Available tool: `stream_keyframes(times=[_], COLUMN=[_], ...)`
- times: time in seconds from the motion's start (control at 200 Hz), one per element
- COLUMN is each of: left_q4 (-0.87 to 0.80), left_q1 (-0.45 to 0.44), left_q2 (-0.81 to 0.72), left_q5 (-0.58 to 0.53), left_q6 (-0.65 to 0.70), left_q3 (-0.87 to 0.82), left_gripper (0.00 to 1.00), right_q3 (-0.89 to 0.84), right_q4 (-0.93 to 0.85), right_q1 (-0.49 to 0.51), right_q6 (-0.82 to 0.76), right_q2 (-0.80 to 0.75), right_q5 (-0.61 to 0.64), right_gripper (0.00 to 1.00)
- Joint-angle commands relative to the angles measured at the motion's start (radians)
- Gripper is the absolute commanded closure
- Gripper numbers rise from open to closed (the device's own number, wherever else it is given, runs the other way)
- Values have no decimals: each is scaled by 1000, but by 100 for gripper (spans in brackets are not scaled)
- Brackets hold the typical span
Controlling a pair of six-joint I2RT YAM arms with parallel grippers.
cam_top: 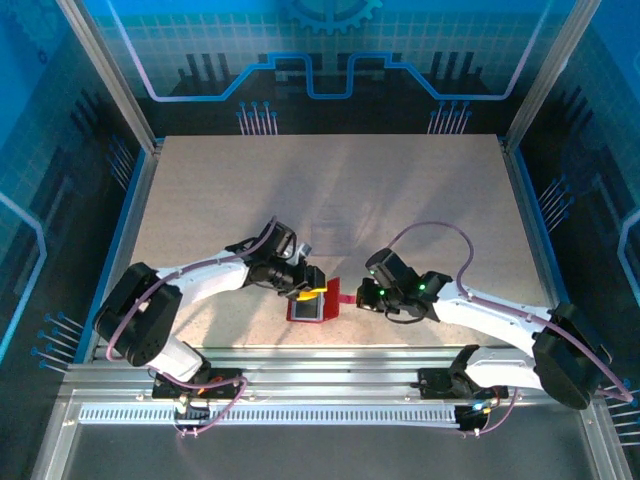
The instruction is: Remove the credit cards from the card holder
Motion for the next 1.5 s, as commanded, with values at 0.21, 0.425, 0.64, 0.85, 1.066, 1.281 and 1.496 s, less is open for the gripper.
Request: stream_keyframes(times=[0.21, 0.425, 0.64, 0.85, 1.066, 1.281, 1.496], left_q4=[60, 62, 59, 64, 54, 27, -78], left_q1=[-48, -51, -50, -50, -48, -37, -13], left_q2=[98, 151, 160, 165, 151, 92, -11], left_q5=[68, 76, 67, 47, 16, -23, -83], left_q6=[-24, -19, -15, -19, -25, -32, 8], left_q3=[46, 60, 59, 54, 47, 36, 59], left_gripper=[76, 79, 79, 80, 81, 80, 79], right_q3=[-19, 23, 108, 137, 122, 127, 101], right_q4=[-1, -66, -133, 10, 228, 181, 158], right_q1=[-19, -23, -22, -18, 20, 33, 22], right_q6=[-28, -43, -82, -78, -40, -60, -68], right_q2=[29, -7, -85, -62, 123, 235, 244], right_q5=[-18, -8, -17, -195, -390, -365, -321], right_gripper=[96, 86, 72, 75, 93, 96, 96])
